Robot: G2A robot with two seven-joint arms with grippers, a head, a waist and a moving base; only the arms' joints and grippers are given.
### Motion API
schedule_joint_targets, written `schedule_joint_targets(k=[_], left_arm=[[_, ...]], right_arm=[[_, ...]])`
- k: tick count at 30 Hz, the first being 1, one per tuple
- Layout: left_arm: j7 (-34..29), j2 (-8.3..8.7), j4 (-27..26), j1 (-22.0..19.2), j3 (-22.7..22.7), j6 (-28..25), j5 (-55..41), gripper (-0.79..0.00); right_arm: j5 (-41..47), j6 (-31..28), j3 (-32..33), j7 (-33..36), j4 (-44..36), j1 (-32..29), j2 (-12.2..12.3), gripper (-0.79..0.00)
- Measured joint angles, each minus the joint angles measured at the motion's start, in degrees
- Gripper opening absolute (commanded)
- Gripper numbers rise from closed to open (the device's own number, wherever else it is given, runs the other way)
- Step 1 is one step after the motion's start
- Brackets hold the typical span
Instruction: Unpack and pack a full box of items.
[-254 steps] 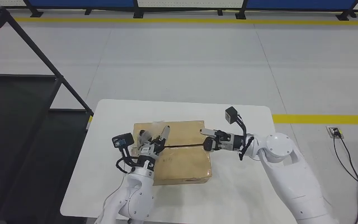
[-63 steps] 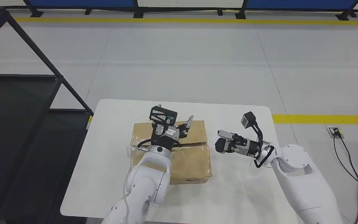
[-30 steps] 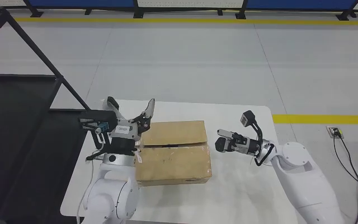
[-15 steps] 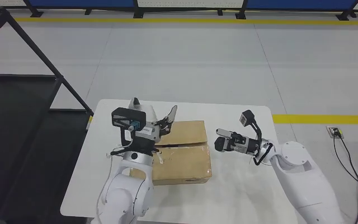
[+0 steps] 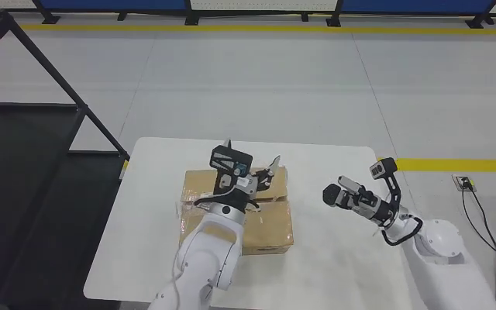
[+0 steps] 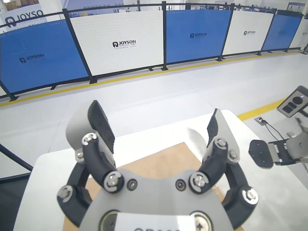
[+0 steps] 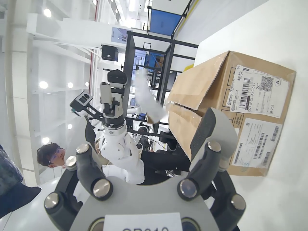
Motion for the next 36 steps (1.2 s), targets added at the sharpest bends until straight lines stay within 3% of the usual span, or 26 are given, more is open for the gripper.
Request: schedule_joint_targets(k=[6,10,13,16,20,23,26,29,36], left_arm=[[0.51,-0.74,2.01,-0.48,2.32,0.37,0.93,0.0],[2.1,-0.75,-2.75,1.44,0.27,1.07,-0.82,0.0],[2.6,-0.3,-8.7,4.66,-4.08,0.55,-3.76,0.0],[1.58,0.32,-15.08,8.94,-11.25,-0.71,-9.52,0.0],[-2.43,1.17,-21.57,15.37,-24.04,-4.39,-22.4,0.0],[-3.12,1.66,-22.06,19.11,-33.01,-6.41,-29.06,0.0],[-2.85,1.94,-20.6,21.87,-39.04,-7.68,-33.59,0.0],[-2.31,2.13,-18.51,24.37,-42.19,-9.12,-36.36,0.0],[-2.69,2.37,-14.45,25.95,-42.65,-10.04,-35.74,0.0]], right_arm=[[1.02,-0.55,3.64,0.15,-3.14,-5.01,0.62,0.0],[0.63,-1.43,3.28,2.32,-3.89,-5.06,0.76,0.0],[0.39,-3.55,3.01,4.96,-3.78,-4.55,0.89,0.0],[-1.75,-3.68,2.2,6.46,-3.99,-3.61,1.04,0.0],[-3.29,-0.46,1.71,4.5,-3.61,-2.3,1.07,0.0],[-3.17,-0.77,1.74,4.34,-3.61,-2.35,1.06,0.0],[-3.18,-0.78,1.74,4.4,-3.62,-2.35,1.06,0.0],[-3.91,-0.38,1.38,4.09,-3.98,-2.62,1.07,0.0],[-7.13,3.12,0.19,5.82,-0.26,-2.79,1.47,0.0]])
